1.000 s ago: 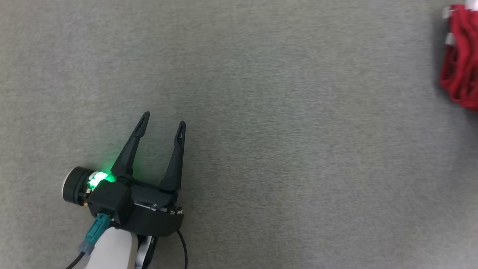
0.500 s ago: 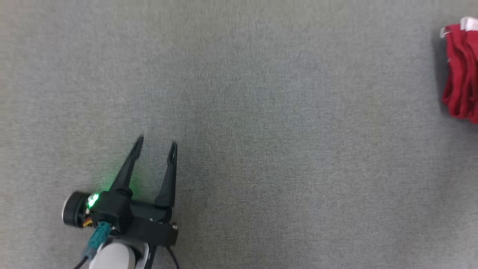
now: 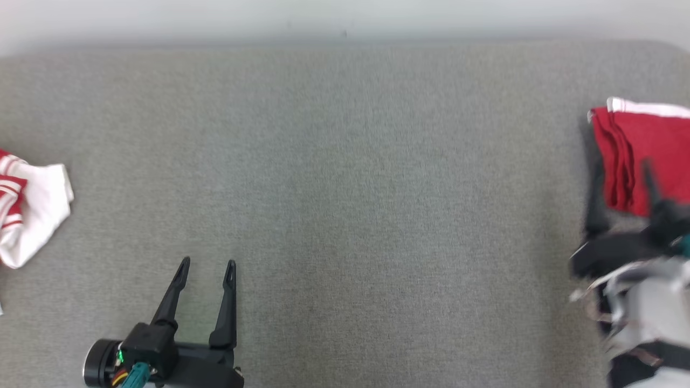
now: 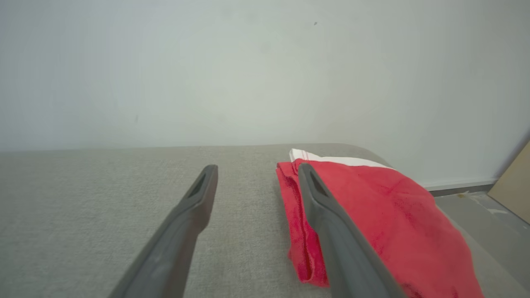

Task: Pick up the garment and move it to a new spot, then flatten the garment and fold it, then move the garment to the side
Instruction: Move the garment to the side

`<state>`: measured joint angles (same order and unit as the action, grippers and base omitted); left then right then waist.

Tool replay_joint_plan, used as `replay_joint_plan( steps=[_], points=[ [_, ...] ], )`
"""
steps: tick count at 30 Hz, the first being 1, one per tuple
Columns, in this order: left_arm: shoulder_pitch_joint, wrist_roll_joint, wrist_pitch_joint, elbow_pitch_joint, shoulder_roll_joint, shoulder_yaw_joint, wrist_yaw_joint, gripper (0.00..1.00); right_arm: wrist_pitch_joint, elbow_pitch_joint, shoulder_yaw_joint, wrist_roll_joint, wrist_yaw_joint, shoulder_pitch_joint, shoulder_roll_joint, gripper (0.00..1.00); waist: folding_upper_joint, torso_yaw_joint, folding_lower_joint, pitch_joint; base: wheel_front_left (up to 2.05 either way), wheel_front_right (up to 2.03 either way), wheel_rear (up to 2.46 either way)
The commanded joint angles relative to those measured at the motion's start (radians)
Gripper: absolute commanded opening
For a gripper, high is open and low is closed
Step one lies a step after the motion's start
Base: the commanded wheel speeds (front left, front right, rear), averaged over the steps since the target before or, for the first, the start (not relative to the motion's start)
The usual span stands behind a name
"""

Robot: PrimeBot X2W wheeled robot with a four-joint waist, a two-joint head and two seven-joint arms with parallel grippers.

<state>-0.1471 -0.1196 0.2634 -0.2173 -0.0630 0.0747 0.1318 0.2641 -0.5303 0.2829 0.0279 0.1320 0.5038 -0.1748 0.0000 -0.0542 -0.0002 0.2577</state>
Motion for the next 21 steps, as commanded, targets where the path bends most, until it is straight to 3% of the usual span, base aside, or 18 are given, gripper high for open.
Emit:
replay_joint_plan(
  steps=[1,8,21],
  points=[
    [0.016,-0.004,0.002,-0.005,0.003,-0.004,-0.002,1.00,0.000,0.009,-0.008,-0.002,-0.002,-0.027,0.012,1.00,0.0000,0.019,0.0002,-0.061,0.00,0.00,0.00],
    [0.057,-0.008,0.002,-0.023,0.009,-0.023,-0.002,1.00,0.000,0.041,-0.078,-0.064,-0.002,-0.193,0.098,1.00,0.0000,0.028,0.0002,-0.116,0.00,0.00,0.00],
    [0.135,-0.021,0.002,-0.052,0.013,-0.045,-0.002,1.00,0.000,0.050,-0.213,-0.135,-0.002,-0.349,0.124,1.00,0.0000,0.044,0.0002,-0.222,0.00,0.00,0.00]
  ],
)
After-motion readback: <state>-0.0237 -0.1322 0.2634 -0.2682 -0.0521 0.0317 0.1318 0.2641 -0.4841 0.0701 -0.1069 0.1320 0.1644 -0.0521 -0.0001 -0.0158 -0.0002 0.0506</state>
